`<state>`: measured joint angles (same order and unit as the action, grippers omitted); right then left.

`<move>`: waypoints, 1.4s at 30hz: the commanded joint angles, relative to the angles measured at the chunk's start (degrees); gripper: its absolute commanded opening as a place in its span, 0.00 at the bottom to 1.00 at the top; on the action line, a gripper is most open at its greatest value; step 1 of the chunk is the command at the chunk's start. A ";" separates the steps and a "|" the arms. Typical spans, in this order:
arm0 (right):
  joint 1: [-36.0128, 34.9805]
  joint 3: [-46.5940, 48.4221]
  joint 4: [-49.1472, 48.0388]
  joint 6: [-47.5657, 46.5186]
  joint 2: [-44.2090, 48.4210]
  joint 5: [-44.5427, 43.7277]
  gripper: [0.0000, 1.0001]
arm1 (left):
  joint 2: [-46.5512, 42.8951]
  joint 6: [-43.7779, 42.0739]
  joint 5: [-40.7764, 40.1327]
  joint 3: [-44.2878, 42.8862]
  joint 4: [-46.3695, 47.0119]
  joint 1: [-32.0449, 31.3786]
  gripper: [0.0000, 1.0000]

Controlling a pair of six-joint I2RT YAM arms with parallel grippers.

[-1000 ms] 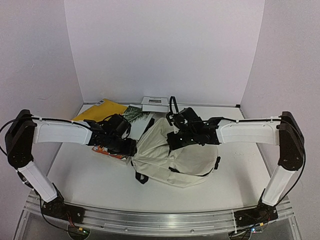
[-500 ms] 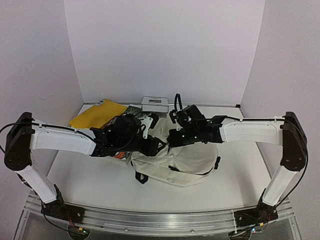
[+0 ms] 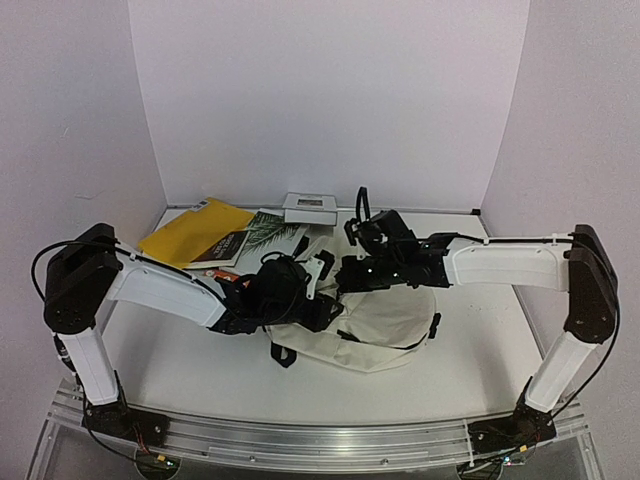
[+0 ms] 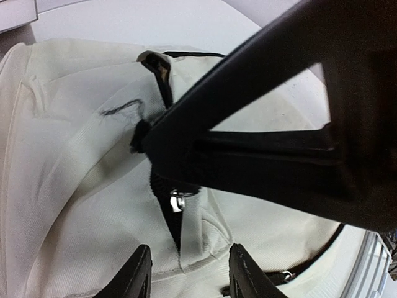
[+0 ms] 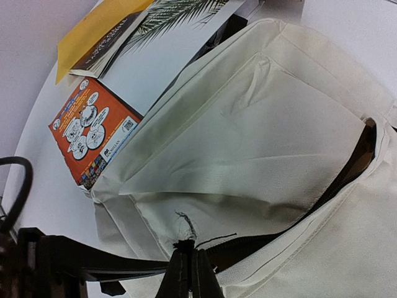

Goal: Pack the student bag
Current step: Zip the student bag at the center of the board.

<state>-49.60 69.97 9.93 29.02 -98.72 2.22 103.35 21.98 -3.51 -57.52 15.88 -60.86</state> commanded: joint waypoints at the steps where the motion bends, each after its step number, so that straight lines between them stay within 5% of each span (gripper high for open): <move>1: 0.30 0.30 -5.36 1.17 4.04 0.25 0.00 | 2.19 2.24 -5.17 -1.85 3.12 -0.55 0.41; 17: 0.36 -1.13 -7.02 2.95 3.71 1.03 0.00 | 6.12 3.17 -6.60 -4.67 6.40 -1.54 0.36; 24: 0.33 -1.89 -7.37 3.23 4.37 -0.58 0.00 | 6.60 4.61 -10.46 -5.09 4.45 -1.53 0.10; 29: 0.30 -2.12 -7.39 3.86 5.13 -3.42 0.00 | 6.11 4.65 -10.39 -4.29 3.38 -1.54 0.01; 42: 2.86 0.97 -7.99 4.64 4.28 -14.06 0.00 | 1.73 4.05 -5.94 0.92 0.17 -1.55 0.00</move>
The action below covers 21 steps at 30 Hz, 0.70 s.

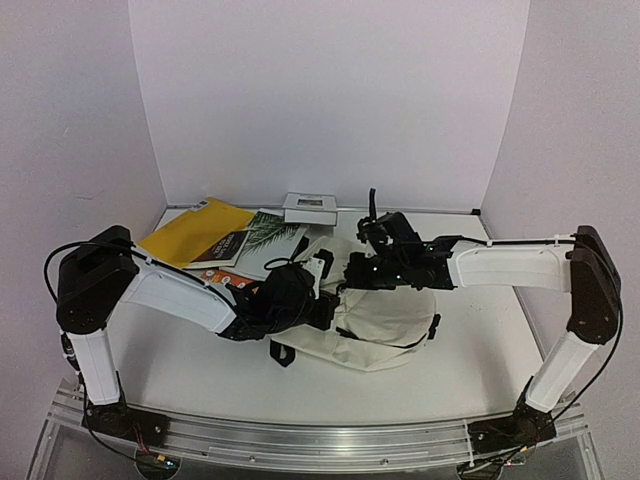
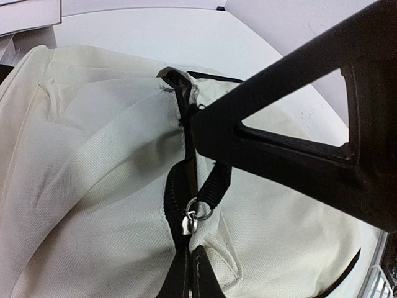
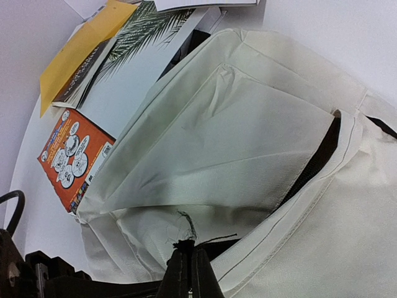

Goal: Pack the student bag
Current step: Zip the student bag at the center of the board.

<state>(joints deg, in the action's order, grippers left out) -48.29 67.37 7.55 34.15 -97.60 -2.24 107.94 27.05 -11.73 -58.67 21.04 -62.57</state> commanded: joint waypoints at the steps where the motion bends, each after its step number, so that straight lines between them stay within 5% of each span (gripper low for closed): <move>1: 1.75 4.12 -5.80 -1.15 3.00 -10.94 0.00 | -3.40 -1.43 3.18 2.56 -5.47 0.11 0.00; 21: 5.89 0.24 -6.72 3.21 0.85 -17.07 0.00 | -5.87 -6.38 8.84 3.80 -20.64 -0.14 0.00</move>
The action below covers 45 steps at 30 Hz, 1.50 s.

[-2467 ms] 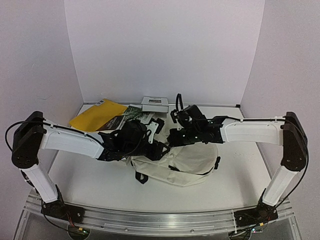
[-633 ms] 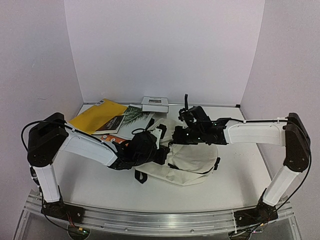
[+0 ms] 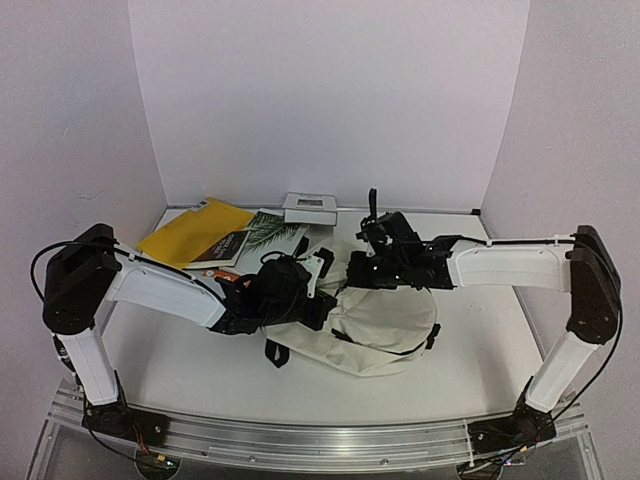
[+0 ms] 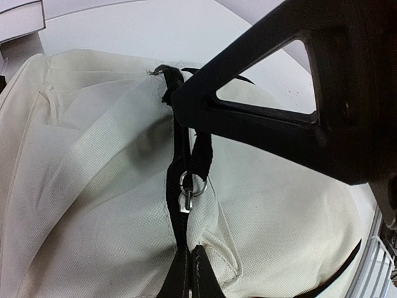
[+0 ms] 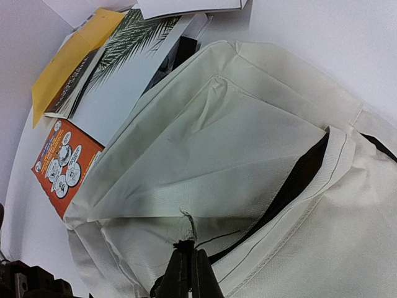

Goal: Pack the student bag
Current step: Zip the student bag at the center of the board.

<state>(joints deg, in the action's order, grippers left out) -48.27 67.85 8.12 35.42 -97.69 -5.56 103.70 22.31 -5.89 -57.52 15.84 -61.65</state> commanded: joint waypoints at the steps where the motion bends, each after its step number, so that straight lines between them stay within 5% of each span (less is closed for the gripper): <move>1: 6.16 -0.79 -7.59 2.08 0.78 -13.55 0.00 | -1.78 -1.69 2.77 2.89 -15.48 -1.10 0.00; 21: 13.50 -6.77 -16.29 0.71 -1.70 -0.74 0.00 | -7.99 -0.87 1.32 3.98 -22.27 -1.28 0.01; 27: 13.51 -7.05 -19.44 -4.30 -0.55 13.57 0.00 | -6.41 -3.52 2.33 -4.71 -18.29 -0.83 0.29; 34: 13.55 -9.89 -21.42 -4.27 1.62 17.52 0.00 | 2.78 -6.31 5.13 -14.64 -12.54 1.51 0.55; 45: 13.55 -11.08 -22.18 -4.12 3.65 17.96 0.00 | 13.39 -7.71 8.90 -24.39 -10.91 3.94 0.57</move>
<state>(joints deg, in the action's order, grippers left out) -35.00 56.77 -10.37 31.79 -96.73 11.79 115.48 16.16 1.28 -77.38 3.01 -57.89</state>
